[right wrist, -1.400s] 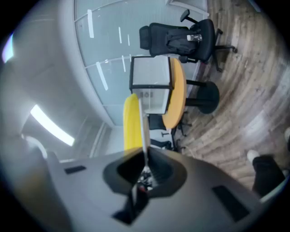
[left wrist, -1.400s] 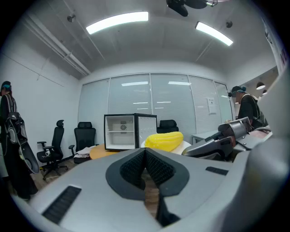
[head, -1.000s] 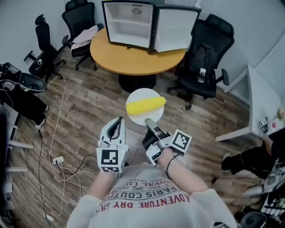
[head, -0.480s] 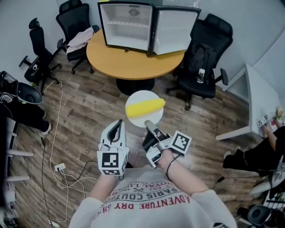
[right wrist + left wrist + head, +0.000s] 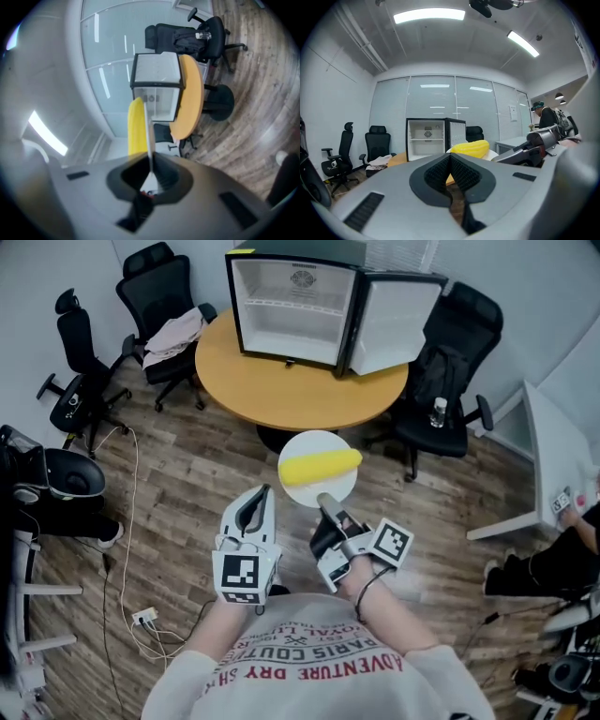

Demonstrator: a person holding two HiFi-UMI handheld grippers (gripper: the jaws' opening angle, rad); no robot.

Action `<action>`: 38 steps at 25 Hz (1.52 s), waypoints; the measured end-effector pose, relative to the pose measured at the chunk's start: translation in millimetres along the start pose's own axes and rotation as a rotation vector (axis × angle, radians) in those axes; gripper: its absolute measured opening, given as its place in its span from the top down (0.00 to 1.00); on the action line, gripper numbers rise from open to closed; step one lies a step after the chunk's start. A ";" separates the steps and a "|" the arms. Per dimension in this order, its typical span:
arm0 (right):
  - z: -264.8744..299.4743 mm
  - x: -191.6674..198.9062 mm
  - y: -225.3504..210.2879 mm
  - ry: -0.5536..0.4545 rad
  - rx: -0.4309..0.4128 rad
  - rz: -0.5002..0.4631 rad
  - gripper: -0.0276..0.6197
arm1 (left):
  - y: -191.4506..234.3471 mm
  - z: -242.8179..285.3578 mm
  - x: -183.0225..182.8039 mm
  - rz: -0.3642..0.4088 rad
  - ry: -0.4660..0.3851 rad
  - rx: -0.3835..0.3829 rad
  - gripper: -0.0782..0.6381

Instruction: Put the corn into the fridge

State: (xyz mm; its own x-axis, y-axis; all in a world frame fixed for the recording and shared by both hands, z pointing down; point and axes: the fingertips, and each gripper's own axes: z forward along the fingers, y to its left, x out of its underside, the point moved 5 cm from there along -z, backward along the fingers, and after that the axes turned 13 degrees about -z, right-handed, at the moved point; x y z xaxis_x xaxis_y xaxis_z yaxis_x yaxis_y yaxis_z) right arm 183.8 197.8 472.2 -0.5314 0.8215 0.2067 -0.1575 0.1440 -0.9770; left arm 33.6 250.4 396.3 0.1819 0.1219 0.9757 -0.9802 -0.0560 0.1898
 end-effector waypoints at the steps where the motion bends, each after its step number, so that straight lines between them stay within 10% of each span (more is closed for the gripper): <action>1: 11.3 4.2 1.3 -0.008 0.002 -0.001 0.90 | 12.4 2.1 -5.0 0.004 -0.001 0.007 0.86; 17: 151.6 13.0 2.6 0.010 0.016 0.008 0.90 | 125.1 58.0 -6.4 -0.049 0.050 -0.014 0.86; 38: 322.2 -200.4 -22.3 0.094 0.013 -0.010 0.90 | 172.9 308.8 -49.8 -0.106 -0.016 -0.089 0.86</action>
State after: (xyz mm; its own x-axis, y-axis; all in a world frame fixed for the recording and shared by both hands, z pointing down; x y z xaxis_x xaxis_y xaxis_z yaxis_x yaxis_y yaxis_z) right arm 25.6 -147.8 469.6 -0.4490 0.8685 0.2103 -0.1737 0.1460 -0.9739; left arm -121.0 -71.4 414.2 0.2849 0.1068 0.9526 -0.9585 0.0442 0.2817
